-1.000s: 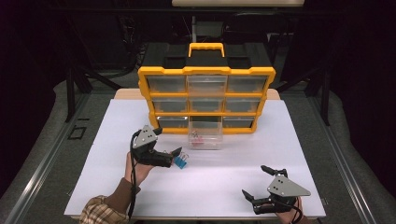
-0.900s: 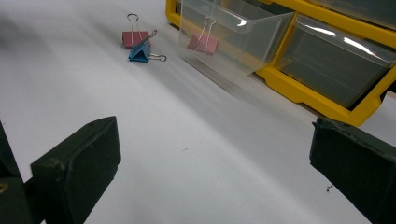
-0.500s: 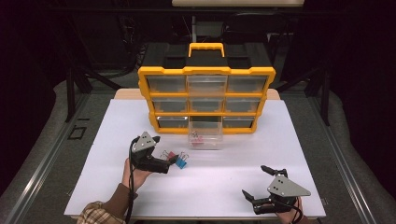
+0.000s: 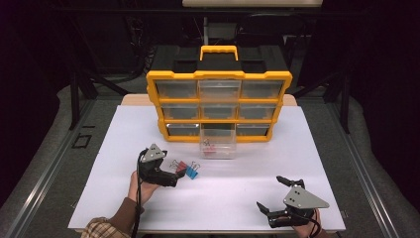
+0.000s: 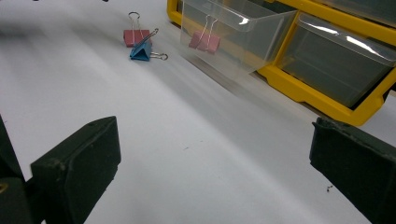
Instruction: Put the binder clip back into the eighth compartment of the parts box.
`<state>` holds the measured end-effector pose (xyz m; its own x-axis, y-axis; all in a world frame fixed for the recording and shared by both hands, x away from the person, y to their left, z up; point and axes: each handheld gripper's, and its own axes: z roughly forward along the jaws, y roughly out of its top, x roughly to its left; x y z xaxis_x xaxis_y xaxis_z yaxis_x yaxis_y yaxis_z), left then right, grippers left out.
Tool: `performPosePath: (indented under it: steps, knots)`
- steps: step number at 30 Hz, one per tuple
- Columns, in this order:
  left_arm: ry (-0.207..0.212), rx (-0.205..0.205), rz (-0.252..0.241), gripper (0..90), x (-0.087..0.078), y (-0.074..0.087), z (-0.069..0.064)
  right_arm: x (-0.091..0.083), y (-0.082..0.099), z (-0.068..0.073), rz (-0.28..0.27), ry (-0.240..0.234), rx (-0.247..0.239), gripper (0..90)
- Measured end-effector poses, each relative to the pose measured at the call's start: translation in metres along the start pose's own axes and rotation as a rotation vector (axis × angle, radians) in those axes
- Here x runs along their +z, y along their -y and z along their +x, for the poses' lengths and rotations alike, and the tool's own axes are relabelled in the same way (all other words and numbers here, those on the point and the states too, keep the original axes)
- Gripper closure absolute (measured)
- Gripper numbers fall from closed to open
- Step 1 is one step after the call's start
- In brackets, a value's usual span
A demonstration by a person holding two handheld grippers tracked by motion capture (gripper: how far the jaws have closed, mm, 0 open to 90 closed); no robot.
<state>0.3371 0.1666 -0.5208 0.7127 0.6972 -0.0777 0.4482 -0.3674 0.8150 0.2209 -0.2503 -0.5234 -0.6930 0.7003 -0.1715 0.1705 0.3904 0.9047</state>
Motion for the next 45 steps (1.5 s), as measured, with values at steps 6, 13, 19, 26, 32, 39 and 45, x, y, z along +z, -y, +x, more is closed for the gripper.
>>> performPosePath:
  steps: [6, 13, 19, 26, 32, 39, 45]
  knots:
    - [-0.02, 0.006, 0.061, 4.8, 0.008, 0.004, 0.002, 0.0, 0.0, 0.0, 0.002, -0.003, 0.001, 1.5]
    - [-0.062, 0.002, 0.08, 21.3, 0.013, 0.006, 0.004, 0.001, 0.0, 0.0, 0.014, -0.015, -0.001, 1.5]
    - [-0.095, -0.018, 0.085, 30.6, 0.018, 0.009, 0.008, 0.002, 0.0, 0.001, 0.015, -0.018, -0.002, 1.5]
    - [-0.096, -0.069, 0.078, 45.6, 0.021, 0.014, 0.011, 0.002, 0.0, 0.001, 0.019, -0.017, -0.005, 1.5]
    - [-0.085, -0.082, 0.057, 60.4, 0.022, 0.015, 0.01, 0.002, 0.0, 0.001, 0.021, -0.017, -0.007, 1.5]
    - [-0.083, -0.088, 0.054, 67.0, 0.023, 0.016, 0.009, 0.002, 0.001, 0.001, 0.021, -0.017, -0.007, 1.5]
    - [-0.083, -0.106, 0.058, 69.2, 0.024, 0.017, 0.01, 0.003, 0.001, 0.001, 0.021, -0.016, -0.007, 1.5]
